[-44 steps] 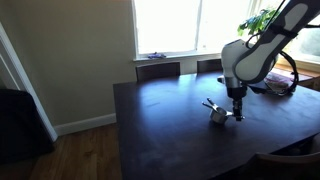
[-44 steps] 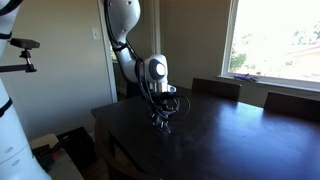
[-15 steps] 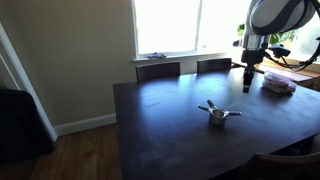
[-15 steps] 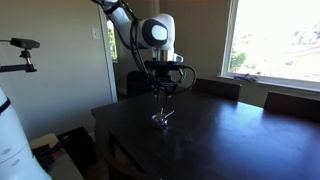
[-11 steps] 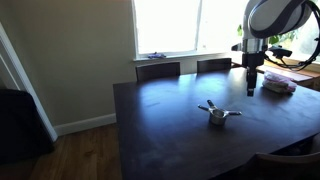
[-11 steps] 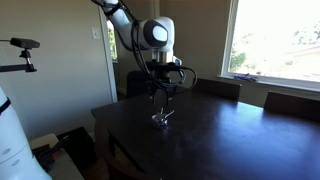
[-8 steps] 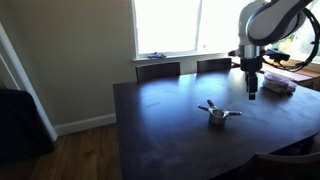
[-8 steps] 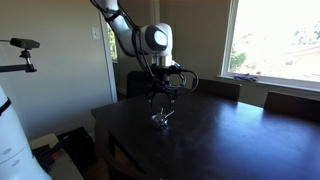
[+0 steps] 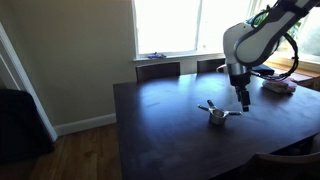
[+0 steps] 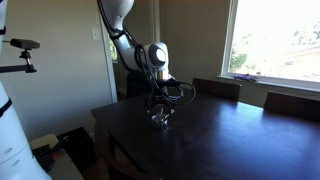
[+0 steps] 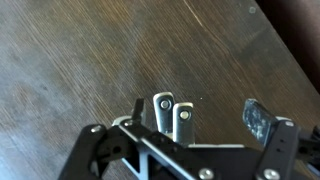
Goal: Separate the cups
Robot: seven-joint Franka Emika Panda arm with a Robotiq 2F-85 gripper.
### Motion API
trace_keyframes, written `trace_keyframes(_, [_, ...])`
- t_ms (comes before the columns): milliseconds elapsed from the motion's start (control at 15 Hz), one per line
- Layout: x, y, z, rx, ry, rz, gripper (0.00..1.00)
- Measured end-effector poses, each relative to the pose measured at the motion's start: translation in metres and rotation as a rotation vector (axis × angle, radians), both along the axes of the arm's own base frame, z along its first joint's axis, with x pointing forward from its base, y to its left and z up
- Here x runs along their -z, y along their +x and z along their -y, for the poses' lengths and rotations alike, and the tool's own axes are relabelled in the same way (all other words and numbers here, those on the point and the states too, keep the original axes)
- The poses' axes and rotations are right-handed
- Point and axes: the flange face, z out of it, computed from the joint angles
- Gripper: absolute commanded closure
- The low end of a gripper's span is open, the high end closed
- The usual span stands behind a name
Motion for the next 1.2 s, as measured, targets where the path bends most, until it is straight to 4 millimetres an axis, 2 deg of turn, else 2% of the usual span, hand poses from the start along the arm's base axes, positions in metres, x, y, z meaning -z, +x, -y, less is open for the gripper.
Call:
trace_keyframes(333, [0.029,0.006,-0.013,-0.034,-0.013,-0.015,0.00])
trace_keyframes(733, [0.050,0.010,-0.023,-0.054,-0.022,-0.036,0.00])
trace_keyframes(800, [0.053,0.009,-0.025,-0.055,-0.023,-0.038,0.04])
trace_keyframes(933, [0.057,0.009,-0.029,-0.059,-0.026,-0.043,0.29])
trace_keyframes(1000, [0.058,0.009,-0.030,-0.061,-0.027,-0.044,0.31])
trace_keyframes(1200, [0.059,0.008,-0.034,-0.065,-0.029,-0.044,0.51])
